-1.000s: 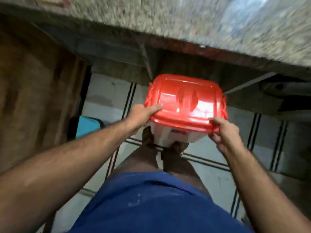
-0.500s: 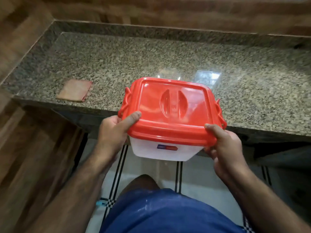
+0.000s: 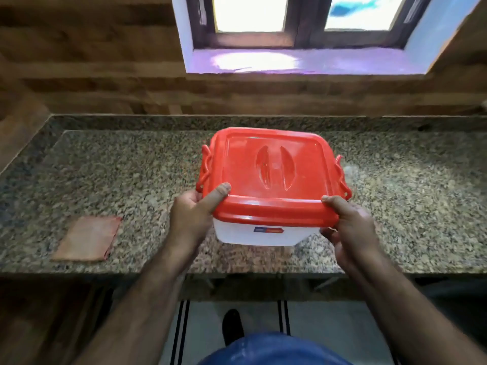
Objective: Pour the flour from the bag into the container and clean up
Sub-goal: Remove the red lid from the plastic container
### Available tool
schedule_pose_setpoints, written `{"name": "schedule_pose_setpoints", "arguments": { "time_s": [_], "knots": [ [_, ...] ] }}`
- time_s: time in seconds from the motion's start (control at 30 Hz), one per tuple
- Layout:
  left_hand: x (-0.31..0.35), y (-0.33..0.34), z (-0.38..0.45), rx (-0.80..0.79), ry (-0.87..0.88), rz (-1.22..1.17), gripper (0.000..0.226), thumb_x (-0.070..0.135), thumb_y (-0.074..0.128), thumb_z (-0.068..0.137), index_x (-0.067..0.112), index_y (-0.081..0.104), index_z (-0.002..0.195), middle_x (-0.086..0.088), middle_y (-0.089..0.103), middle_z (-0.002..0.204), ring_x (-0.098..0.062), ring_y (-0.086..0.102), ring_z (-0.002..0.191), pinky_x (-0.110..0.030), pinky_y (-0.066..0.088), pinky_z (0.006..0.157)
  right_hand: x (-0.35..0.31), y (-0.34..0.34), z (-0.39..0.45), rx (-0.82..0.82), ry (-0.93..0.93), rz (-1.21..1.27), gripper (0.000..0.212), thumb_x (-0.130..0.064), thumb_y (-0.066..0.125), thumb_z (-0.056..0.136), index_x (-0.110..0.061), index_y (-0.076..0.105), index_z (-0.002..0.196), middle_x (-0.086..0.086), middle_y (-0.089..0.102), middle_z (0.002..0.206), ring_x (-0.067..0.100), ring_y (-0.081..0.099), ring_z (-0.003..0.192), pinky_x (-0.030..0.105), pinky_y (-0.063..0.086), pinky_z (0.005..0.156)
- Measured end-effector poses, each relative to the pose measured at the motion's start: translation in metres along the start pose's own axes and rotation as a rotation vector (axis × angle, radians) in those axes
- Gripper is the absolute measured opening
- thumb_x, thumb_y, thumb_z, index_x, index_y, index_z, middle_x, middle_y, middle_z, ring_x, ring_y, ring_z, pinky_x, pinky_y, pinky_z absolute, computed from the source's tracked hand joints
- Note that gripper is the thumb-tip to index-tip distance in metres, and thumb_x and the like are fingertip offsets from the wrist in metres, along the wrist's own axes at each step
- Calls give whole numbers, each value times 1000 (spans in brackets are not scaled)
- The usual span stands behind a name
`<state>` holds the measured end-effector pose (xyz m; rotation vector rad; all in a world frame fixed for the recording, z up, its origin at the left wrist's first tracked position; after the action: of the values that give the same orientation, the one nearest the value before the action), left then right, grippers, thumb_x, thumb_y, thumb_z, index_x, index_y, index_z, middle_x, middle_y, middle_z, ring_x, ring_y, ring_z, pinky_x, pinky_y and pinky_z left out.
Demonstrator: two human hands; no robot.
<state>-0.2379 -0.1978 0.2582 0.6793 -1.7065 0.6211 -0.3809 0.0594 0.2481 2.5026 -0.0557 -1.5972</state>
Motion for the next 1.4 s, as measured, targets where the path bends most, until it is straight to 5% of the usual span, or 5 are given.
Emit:
{"name": "schedule_pose_setpoints", "arguments": {
  "time_s": [0.13, 0.33, 0.57, 1.2, 1.4],
  "knots": [
    [-23, 16, 57, -69, -72, 14, 37, 45, 82, 92, 12, 80, 108, -6, 85, 93, -23, 83, 83, -29, 62, 69, 9, 15, 54, 43, -1, -32, 45, -20, 77, 93, -5, 58, 131, 12, 74, 113, 19, 72, 83, 30, 52, 59],
    [-16, 34, 92, -135, -86, 67, 39, 44, 72, 100, 9, 75, 116, 8, 82, 76, 1, 72, 58, -14, 52, 50, -12, 23, 96, 23, -18, -133, 44, -23, 78, 94, -5, 59, 129, 17, 76, 118, 23, 76, 89, 31, 56, 57],
    [2, 18, 143, -74, -130, 758, 106, 110, 31, 71, 13, 74, 76, -5, 74, 74, -24, 67, 68, -31, 46, 68, -57, -1, 138, 92, -138, -845, 70, -80, 42, 100, -13, 63, 103, 10, 69, 101, 27, 66, 88, 48, 59, 81],
    [29, 52, 170, 219, 286, 911, 42, 33, 40, 116, 15, 66, 89, 3, 61, 70, -8, 54, 60, -23, 30, 51, -74, 24, 203, -9, -518, -1082, 60, -38, 41, 115, -13, 60, 64, 3, 65, 66, 23, 60, 64, 29, 35, 57],
    [28, 51, 172, 205, 306, 843, 39, 33, 41, 116, 16, 69, 94, 1, 67, 72, -10, 61, 63, -22, 36, 53, -39, 8, 223, -100, 45, -379, 52, -39, 40, 116, 1, 68, 97, 17, 71, 83, 31, 67, 74, 47, 63, 76]
  ]
}}
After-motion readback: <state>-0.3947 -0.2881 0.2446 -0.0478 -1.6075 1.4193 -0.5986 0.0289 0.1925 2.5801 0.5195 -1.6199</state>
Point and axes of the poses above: each hand's wrist, its own z-axis towards the middle knuckle, its own y-axis out of the palm, x = y × z, the point moved 4 cm from there along z, towards the middle knuckle
